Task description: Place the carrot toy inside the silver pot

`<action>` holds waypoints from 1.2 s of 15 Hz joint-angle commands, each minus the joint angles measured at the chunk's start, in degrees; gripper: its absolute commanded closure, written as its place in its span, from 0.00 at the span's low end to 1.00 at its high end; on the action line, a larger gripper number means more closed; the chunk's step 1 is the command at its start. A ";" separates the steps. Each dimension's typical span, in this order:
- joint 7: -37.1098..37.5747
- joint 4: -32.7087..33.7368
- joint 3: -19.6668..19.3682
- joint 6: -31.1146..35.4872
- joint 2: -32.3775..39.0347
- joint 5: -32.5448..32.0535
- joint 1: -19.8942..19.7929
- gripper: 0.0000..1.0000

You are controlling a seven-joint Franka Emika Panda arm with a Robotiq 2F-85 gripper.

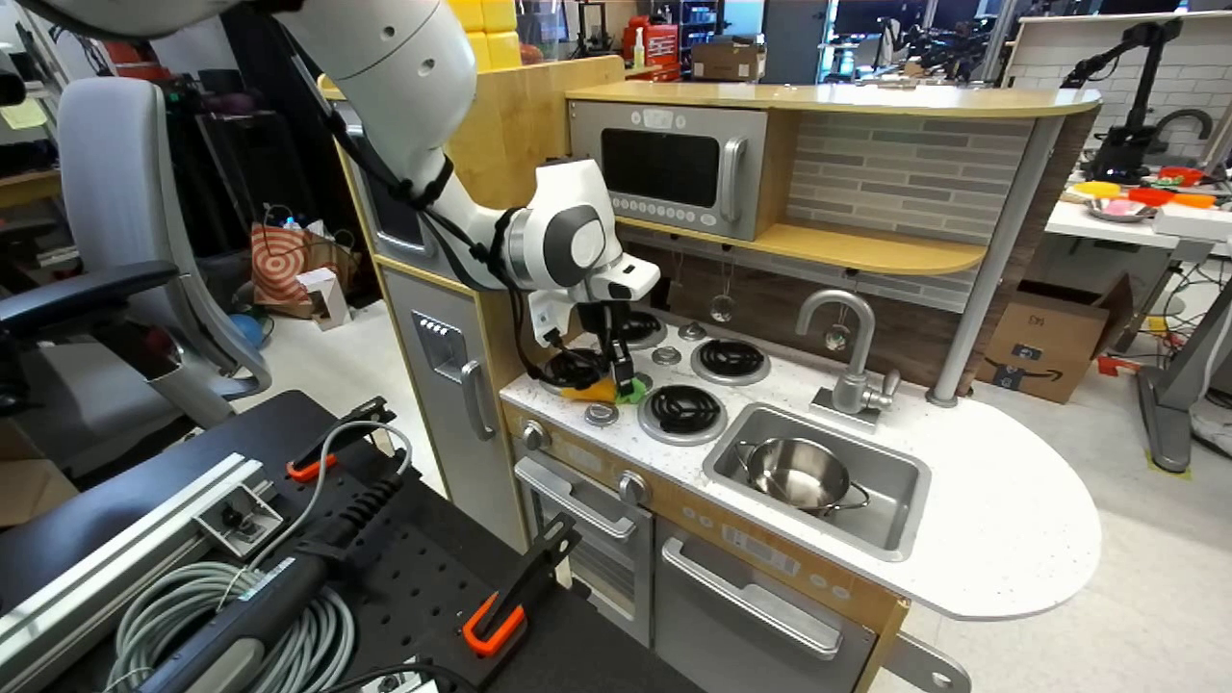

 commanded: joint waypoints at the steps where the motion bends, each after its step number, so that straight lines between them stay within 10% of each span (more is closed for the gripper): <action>1: -0.44 -4.32 1.12 -3.91 -6.74 1.60 -2.50 0.98; 9: 6.26 -11.37 -3.67 -2.16 -17.53 5.29 -11.91 0.97; 18: 17.57 -1.42 -2.00 -13.49 -12.13 11.27 -22.25 0.97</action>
